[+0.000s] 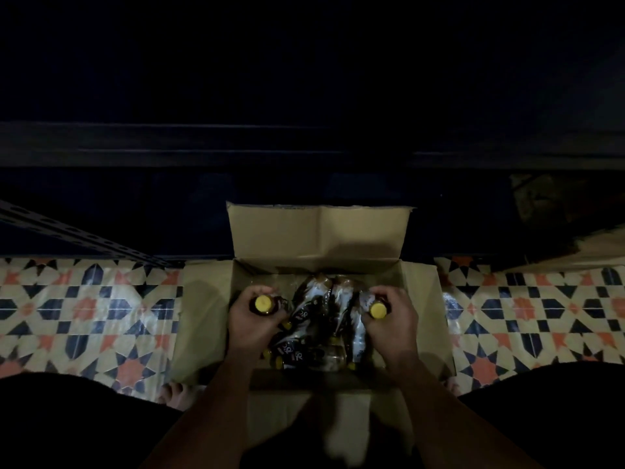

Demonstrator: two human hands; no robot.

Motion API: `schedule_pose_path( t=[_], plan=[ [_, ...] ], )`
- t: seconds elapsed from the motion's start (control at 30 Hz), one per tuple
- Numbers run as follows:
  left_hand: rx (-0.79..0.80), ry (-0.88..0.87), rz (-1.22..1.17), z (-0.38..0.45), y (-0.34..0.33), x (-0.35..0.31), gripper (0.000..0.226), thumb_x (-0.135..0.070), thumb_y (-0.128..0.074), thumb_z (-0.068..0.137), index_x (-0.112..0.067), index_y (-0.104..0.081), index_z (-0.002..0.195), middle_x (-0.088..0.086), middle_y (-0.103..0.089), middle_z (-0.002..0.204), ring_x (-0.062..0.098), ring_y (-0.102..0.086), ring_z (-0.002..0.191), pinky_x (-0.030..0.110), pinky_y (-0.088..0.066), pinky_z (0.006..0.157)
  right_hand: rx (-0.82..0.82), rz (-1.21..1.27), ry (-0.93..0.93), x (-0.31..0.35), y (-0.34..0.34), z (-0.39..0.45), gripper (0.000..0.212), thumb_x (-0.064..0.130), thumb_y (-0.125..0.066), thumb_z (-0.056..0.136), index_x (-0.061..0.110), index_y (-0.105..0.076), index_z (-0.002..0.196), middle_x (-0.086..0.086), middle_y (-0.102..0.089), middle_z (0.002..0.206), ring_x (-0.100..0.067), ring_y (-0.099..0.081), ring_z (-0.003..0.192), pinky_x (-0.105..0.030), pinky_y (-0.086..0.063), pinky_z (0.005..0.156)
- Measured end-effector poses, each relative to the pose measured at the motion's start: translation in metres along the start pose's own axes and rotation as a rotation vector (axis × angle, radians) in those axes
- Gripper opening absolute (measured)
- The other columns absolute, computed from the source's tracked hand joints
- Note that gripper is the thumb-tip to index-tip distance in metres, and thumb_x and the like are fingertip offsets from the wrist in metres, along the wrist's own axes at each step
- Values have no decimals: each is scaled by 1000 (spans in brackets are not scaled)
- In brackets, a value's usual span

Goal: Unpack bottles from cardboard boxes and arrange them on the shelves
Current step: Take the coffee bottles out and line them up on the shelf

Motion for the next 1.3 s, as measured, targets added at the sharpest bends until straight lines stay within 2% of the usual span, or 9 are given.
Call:
schedule_pose_path(
  t=[0.1, 0.23, 0.4, 0.53, 0.67, 0.73, 0.87, 1.0, 1.3],
  plan=[
    [-5, 12, -160, -20, 8, -52, 17, -2, -67, 88, -18, -70, 89, 7, -75, 99, 27, -70, 97, 47, -55, 88, -92, 328, -276, 24, 29, -11, 43, -14, -77, 69, 21, -70, 93, 2, -72, 93, -17, -68, 89, -33, -60, 75],
    [-20, 44, -320, -53, 20, -133, 17, -7, -65, 75, -20, -57, 82, 11, -57, 80, 28, -53, 78, 45, -45, 74, -48, 512, -257, 92, 77, -23, 38, -24, -57, 74, 9, -72, 88, 3, -73, 88, -10, -68, 85, -39, -57, 76],
    [41, -166, -283, -113, 38, -278, 42, -20, -89, 77, -1, -52, 70, 19, -51, 65, 23, -51, 63, 32, -48, 64, 15, 614, -82, 219, 161, -40, 39, -28, -49, 73, 9, -56, 85, -6, -63, 75, -18, -58, 74, -23, -49, 66],
    [164, -201, -333, -154, 42, -377, 33, -29, -69, 88, 2, -65, 75, 13, -67, 69, 21, -63, 67, 30, -52, 69, -44, 493, 147, 307, 215, -56, 24, -11, -61, 78, 11, -54, 78, -9, -58, 72, -28, -55, 67, -33, -47, 62],
    [316, -233, -382, -202, 52, -484, 48, -46, -58, 99, -7, -57, 71, 12, -56, 68, 28, -54, 70, 36, -47, 68, -68, 519, 289, 410, 280, -74, 15, 0, -57, 75, 15, -53, 73, -14, -54, 66, -38, -50, 59, -50, -46, 54],
    [301, -310, -369, -221, 64, -538, 47, -39, -60, 100, -12, -53, 62, 8, -52, 60, 27, -54, 64, 39, -45, 68, -38, 537, 363, 460, 306, -80, 11, 5, -56, 75, 15, -53, 73, -15, -54, 63, -39, -50, 54, -55, -44, 52],
    [300, -500, -344, -263, 91, -642, 46, -26, -61, 99, -18, -52, 54, 5, -50, 51, 27, -55, 53, 43, -46, 63, 0, 547, 483, 557, 358, -99, 15, 1, -56, 75, 15, -54, 72, -7, -59, 56, -34, -58, 49, -53, -47, 49],
    [319, -661, -337, -296, 112, -734, 46, -22, -61, 99, -19, -56, 54, 11, -58, 51, 32, -57, 52, 46, -52, 60, -38, 547, 612, 645, 409, -112, 6, 6, -57, 72, 10, -55, 68, -11, -58, 58, -34, -55, 52, -49, -47, 49],
    [339, -926, -359, -302, 132, -864, 37, -8, -59, 93, 1, -58, 57, 21, -60, 53, 41, -59, 52, 50, -52, 60, -79, 606, 775, 760, 472, -99, 7, -4, -57, 70, -3, -55, 63, -3, -56, 50, -8, -54, 46, -22, -44, 47]
  ],
)
Point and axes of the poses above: each hand's wrist, its own z-axis towards the middle knuckle, its own y-axis out of the back of the hand, x = y × z, the point moved 7 cm from there along z, towards the middle knuckle
